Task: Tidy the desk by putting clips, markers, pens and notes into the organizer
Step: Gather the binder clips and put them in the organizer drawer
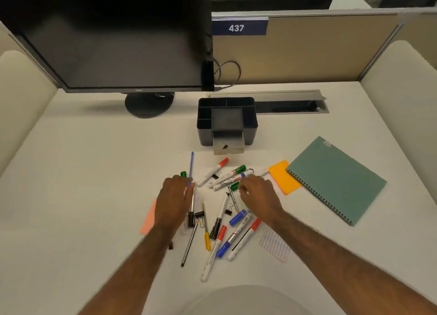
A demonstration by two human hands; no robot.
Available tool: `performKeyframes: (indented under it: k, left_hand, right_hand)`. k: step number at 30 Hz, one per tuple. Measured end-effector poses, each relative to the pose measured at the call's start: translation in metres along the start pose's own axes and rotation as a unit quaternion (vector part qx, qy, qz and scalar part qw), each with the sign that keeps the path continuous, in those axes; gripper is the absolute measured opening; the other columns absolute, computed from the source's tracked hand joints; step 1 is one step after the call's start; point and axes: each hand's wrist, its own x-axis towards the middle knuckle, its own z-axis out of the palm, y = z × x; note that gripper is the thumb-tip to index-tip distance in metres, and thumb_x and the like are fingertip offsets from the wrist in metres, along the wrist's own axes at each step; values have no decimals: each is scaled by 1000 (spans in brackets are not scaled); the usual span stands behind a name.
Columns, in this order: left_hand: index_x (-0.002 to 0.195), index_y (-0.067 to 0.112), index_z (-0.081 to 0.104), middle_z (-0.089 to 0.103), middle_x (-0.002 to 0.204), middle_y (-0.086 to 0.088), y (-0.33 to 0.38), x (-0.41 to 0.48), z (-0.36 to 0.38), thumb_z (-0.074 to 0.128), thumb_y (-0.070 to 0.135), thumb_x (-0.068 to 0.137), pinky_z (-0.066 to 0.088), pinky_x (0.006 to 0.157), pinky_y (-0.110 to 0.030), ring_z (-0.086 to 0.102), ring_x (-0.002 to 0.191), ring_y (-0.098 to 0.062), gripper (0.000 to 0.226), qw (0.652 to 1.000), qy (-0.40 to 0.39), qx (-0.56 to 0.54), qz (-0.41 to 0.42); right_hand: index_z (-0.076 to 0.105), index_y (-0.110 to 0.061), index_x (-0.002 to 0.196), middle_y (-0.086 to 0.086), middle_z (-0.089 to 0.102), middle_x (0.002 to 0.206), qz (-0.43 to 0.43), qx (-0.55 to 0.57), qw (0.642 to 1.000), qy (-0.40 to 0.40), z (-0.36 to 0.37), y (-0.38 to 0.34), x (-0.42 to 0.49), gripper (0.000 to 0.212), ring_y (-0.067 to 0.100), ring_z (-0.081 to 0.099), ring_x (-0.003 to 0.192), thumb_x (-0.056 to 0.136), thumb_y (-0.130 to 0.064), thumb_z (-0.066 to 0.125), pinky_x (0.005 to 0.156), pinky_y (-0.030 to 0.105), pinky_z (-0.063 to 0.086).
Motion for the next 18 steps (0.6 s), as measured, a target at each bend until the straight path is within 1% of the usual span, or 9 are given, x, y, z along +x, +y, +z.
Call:
performKeyframes:
  k: [2, 4, 6, 9, 12, 16, 18]
  left_hand:
    - [109, 26, 68, 64, 101, 5, 29, 18, 12, 49, 38, 100, 50, 75, -31, 54, 97, -15, 24, 997, -65, 18, 24]
    - [113, 24, 68, 65, 106, 3, 51, 31, 23, 48, 37, 101, 53, 78, -35, 55, 100, -17, 26, 990, -112, 57, 57]
    - [114, 20, 66, 64, 109, -1, 62, 39, 29, 46, 34, 102, 53, 80, -38, 55, 101, -20, 27, 985, -137, 82, 62]
    - [115, 17, 64, 62, 108, -4, 68, 44, 35, 44, 30, 102, 52, 78, -37, 55, 99, -21, 28, 982, -152, 109, 37]
    - [116, 16, 63, 63, 109, -5, 71, 46, 37, 46, 31, 102, 52, 78, -37, 56, 99, -22, 27, 981, -154, 112, 24]
    - [107, 14, 64, 66, 100, -5, 73, 53, 37, 51, 26, 100, 56, 72, -37, 60, 87, -18, 19, 982, -146, 117, 3]
    - [107, 13, 63, 66, 98, -5, 75, 57, 38, 52, 27, 99, 57, 71, -36, 61, 85, -17, 19, 984, -147, 104, -13]
  right_hand:
    - [65, -25, 100, -3, 65, 100, -22, -29, 999, -33, 11, -5, -12, 11, 13, 56, 89, 93, -32, 59, 84, 35, 44]
    - [66, -24, 98, -1, 65, 97, -45, -63, 996, -50, 19, -12, -18, 18, 16, 56, 89, 90, -39, 62, 82, 39, 41]
    - [67, -21, 96, 2, 65, 93, -66, -92, 992, -47, 25, -18, -20, 24, 19, 56, 87, 87, -44, 64, 80, 40, 38]
    - [65, -19, 96, 3, 64, 93, -77, -107, 991, -36, 29, -23, -21, 25, 21, 54, 89, 86, -42, 65, 82, 42, 35]
    - [65, -19, 102, 5, 64, 100, -84, -123, 988, -40, 31, -24, -21, 25, 23, 54, 94, 87, -40, 64, 86, 44, 36]
    - [63, -17, 109, 8, 64, 108, -89, -148, 984, -50, 32, -25, -23, 30, 25, 55, 99, 87, -37, 68, 88, 46, 38]
    - [63, -17, 111, 9, 64, 112, -88, -166, 980, -60, 32, -25, -24, 32, 25, 56, 101, 85, -34, 71, 88, 45, 39]
